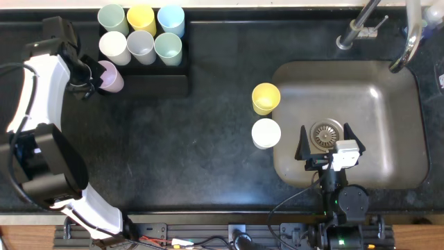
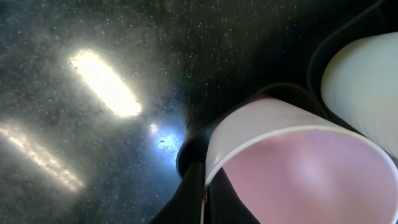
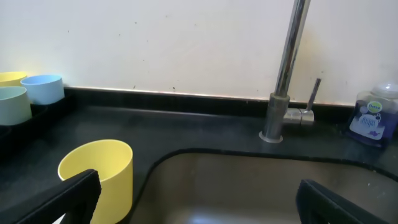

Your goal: Store Cups

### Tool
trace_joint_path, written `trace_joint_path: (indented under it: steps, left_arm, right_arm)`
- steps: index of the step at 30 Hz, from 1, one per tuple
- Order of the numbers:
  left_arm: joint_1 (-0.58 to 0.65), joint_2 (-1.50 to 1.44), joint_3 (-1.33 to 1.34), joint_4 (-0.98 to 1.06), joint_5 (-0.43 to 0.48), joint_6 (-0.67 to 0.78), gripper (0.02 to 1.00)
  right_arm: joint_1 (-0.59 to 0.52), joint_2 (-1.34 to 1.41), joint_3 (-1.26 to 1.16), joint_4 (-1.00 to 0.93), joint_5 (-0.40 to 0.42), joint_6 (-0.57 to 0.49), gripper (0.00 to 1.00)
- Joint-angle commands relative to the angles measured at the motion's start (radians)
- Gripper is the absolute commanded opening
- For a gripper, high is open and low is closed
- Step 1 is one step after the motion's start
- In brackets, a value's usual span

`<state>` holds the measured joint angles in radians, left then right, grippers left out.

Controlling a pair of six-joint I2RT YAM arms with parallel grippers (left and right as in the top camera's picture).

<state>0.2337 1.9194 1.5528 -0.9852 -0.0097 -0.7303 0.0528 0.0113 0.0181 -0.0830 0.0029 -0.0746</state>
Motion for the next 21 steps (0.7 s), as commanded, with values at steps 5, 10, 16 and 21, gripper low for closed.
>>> trace_joint_path:
  steps: [5,10,16,21]
  left_arm:
    - [0.002,0.024,0.013,0.019,0.008,-0.008,0.084]
    - [0.002,0.024,0.013,0.019,0.008,-0.008,0.829]
    - [0.002,-0.019,0.014,0.013,0.008,-0.004,0.849]
    - [-0.016,-0.131,0.021,-0.005,0.009,0.014,0.912]
  right_arm:
    - [-0.001,-0.008,-0.013,0.005,-0.009,0.0,0.996]
    - [-0.001,-0.008,-0.013,0.005,-0.009,0.0,0.998]
    - [-0.001,-0.008,-0.013,0.005,-0.009,0.0,0.998]
    - [-0.001,-0.008,-0.013,0.005,-0.009,0.0,0.998]
